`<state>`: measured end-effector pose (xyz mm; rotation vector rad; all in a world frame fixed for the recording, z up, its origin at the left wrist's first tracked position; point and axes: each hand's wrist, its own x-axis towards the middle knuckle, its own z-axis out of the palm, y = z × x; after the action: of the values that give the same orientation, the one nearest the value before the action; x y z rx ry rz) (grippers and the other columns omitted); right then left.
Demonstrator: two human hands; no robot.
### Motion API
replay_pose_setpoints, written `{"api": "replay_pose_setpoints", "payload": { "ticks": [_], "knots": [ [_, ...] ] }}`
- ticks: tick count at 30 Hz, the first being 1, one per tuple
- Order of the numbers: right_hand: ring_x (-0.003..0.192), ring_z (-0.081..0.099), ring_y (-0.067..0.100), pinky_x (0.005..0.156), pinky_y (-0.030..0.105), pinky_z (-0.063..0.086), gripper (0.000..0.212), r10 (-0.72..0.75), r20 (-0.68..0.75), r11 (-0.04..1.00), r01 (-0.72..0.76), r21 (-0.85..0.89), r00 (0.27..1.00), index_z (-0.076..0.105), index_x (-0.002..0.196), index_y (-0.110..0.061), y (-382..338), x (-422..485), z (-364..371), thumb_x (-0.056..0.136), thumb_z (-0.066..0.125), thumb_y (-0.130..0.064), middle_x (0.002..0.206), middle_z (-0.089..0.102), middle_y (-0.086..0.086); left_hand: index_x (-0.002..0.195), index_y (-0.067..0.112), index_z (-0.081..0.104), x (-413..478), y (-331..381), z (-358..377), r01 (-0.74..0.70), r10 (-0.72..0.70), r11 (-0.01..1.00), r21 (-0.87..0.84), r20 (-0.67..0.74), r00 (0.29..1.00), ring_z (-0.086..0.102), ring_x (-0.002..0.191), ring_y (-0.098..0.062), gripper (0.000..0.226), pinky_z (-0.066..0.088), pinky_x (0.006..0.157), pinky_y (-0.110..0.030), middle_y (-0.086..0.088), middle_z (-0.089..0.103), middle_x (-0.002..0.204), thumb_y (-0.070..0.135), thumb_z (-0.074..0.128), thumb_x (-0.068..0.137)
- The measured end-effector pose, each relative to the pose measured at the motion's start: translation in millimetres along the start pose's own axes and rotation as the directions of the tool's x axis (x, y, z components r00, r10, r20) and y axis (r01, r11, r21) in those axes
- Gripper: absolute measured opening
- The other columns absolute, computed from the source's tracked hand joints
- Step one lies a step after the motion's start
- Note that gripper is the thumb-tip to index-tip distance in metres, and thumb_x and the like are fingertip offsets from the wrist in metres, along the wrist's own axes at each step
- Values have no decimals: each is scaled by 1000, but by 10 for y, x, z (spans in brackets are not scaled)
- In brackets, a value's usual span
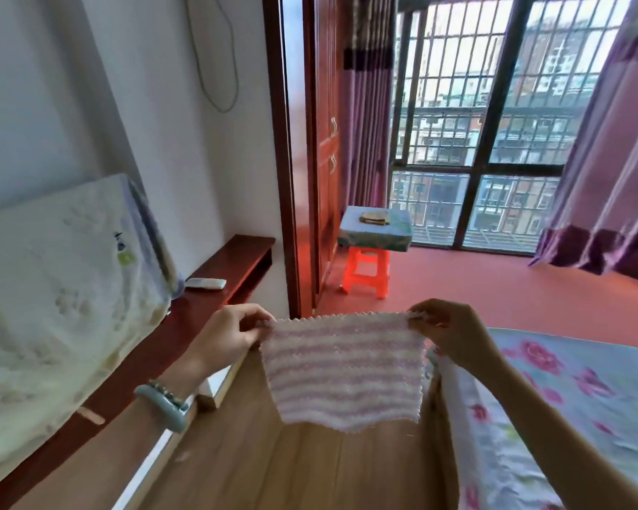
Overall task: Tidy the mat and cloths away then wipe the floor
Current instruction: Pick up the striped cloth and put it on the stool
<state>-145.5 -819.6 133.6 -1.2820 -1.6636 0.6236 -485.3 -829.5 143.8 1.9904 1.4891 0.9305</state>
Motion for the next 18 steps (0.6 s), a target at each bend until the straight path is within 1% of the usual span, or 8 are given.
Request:
{"api": "replay_pose_setpoints", "payload": {
  "ticks": [2, 4, 6, 8, 11, 13, 15, 18],
  "knots": [
    [59, 57, 0, 63, 13, 45, 36, 21, -42, 999, -22, -39, 999, 65, 70, -31, 125, 260, -17, 74, 73, 3, 64, 68, -12, 80, 27, 70, 436, -91, 14, -43, 42, 999, 23, 69, 997, 66, 77, -3, 23, 53, 75, -24, 16, 70, 79, 4, 72, 80],
    [65, 58, 7, 69, 23, 47, 39, 40, -90, 997, -47, -69, 995, 64, 69, -35, 266, 505, -79, 74, 74, 2, 70, 70, -3, 82, 26, 70, 872, -142, 77, -94, 90, 995, 23, 133, 987, 66, 80, -2, 23, 51, 76, -20, 16, 70, 82, 3, 72, 80],
    [65, 58, 4, 69, 21, 47, 40, 51, -147, 992, -67, -105, 988, 64, 69, -36, 425, 727, -177, 73, 75, 2, 70, 70, -5, 84, 25, 70, 1294, -169, 194, -133, 131, 991, -3, 172, 976, 66, 80, -3, 23, 50, 75, -18, 14, 71, 84, 3, 72, 80],
    [65, 59, 3, 66, 16, 45, 37, 66, -191, 983, -96, -155, 979, 64, 69, -35, 588, 937, -296, 72, 76, 0, 68, 69, -7, 87, 24, 71, 1695, -188, 357, -158, 159, 987, -22, 198, 967, 67, 81, -6, 20, 51, 75, -20, 12, 71, 84, 4, 72, 80],
    [59, 57, -5, 62, 11, 42, 31, 89, -220, 977, -128, -171, 972, 67, 70, -29, 869, 1293, -500, 71, 76, 0, 64, 67, -12, 87, 19, 72, 2311, -179, 653, -178, 191, 981, -78, 226, 955, 67, 79, -8, 19, 53, 75, -23, 10, 72, 83, 2, 71, 80],
    [57, 57, -6, 62, 13, 43, 33, 89, -235, 975, -134, -180, 968, 66, 69, -31, 1105, 1568, -646, 71, 77, 0, 61, 67, -16, 87, 17, 72, 2721, -155, 872, -202, 219, 975, -95, 240, 946, 67, 77, -6, 18, 52, 74, -20, 12, 71, 82, 1, 71, 80],
    [60, 59, -3, 63, 15, 45, 36, 75, -242, 972, -125, -198, 967, 65, 69, -34, 1356, 1886, -804, 71, 78, 0, 62, 68, -15, 88, 17, 72, 3145, -131, 1082, -223, 242, 969, -103, 245, 939, 66, 77, -4, 16, 51, 73, -15, 14, 71, 83, 3, 72, 80],
    [59, 59, -3, 65, 18, 46, 39, 61, -245, 976, -109, -188, 968, 66, 67, -36, 1701, 2425, -1098, 69, 79, 1, 63, 69, -15, 89, 16, 72, 3789, -38, 1362, -226, 245, 969, -101, 251, 937, 67, 79, -8, 13, 52, 74, -17, 7, 72, 82, 5, 71, 82]
  ]
}}
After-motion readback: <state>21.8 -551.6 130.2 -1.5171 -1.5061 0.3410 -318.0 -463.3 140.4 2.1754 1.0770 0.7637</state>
